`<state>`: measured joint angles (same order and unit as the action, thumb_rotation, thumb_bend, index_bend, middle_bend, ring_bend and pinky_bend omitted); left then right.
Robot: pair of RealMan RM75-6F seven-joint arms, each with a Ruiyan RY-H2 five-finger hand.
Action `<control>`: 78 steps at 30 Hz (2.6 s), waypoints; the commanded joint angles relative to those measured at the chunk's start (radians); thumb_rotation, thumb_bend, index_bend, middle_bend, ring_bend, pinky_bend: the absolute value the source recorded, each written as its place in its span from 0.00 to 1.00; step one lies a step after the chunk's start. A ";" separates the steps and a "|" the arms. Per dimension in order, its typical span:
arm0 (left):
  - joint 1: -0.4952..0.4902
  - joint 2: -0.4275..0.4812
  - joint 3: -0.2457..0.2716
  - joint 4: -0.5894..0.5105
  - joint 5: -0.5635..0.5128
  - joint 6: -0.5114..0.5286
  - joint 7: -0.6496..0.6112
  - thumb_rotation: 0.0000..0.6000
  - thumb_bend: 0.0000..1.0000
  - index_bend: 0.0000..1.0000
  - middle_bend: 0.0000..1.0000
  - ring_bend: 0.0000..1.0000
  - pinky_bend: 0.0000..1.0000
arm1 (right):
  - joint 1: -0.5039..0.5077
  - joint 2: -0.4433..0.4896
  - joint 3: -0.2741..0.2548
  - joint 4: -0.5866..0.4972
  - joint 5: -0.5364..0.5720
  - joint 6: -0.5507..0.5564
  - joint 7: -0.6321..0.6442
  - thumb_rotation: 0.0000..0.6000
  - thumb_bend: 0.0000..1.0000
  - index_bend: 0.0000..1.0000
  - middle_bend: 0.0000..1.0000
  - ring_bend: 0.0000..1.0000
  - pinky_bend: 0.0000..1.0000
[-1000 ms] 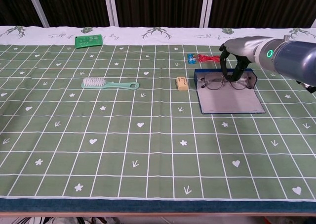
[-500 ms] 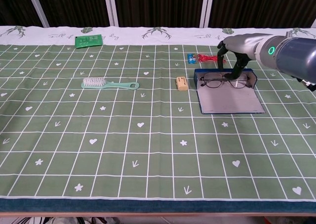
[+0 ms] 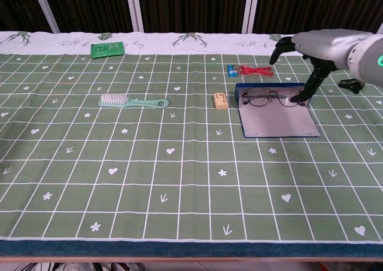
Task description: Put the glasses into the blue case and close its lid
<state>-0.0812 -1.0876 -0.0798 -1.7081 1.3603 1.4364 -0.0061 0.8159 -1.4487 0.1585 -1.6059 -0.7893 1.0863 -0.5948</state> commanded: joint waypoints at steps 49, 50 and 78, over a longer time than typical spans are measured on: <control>0.001 0.001 -0.001 -0.002 -0.007 -0.003 0.005 1.00 0.32 0.10 0.00 0.00 0.00 | -0.154 -0.215 -0.055 0.256 -0.269 0.015 0.145 1.00 0.26 0.36 0.00 0.07 0.18; 0.001 0.001 -0.001 -0.003 -0.007 -0.003 0.004 1.00 0.32 0.10 0.00 0.00 0.00 | -0.155 -0.217 -0.052 0.259 -0.271 0.013 0.148 1.00 0.26 0.37 0.00 0.07 0.18; 0.001 0.000 -0.001 0.000 -0.008 -0.003 0.007 1.00 0.32 0.10 0.00 0.00 0.00 | -0.169 -0.243 -0.016 0.299 -0.274 -0.038 0.143 1.00 0.29 0.39 0.00 0.07 0.18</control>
<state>-0.0800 -1.0871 -0.0809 -1.7085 1.3523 1.4329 0.0008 0.6469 -1.6916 0.1425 -1.3072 -1.0633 1.0491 -0.4513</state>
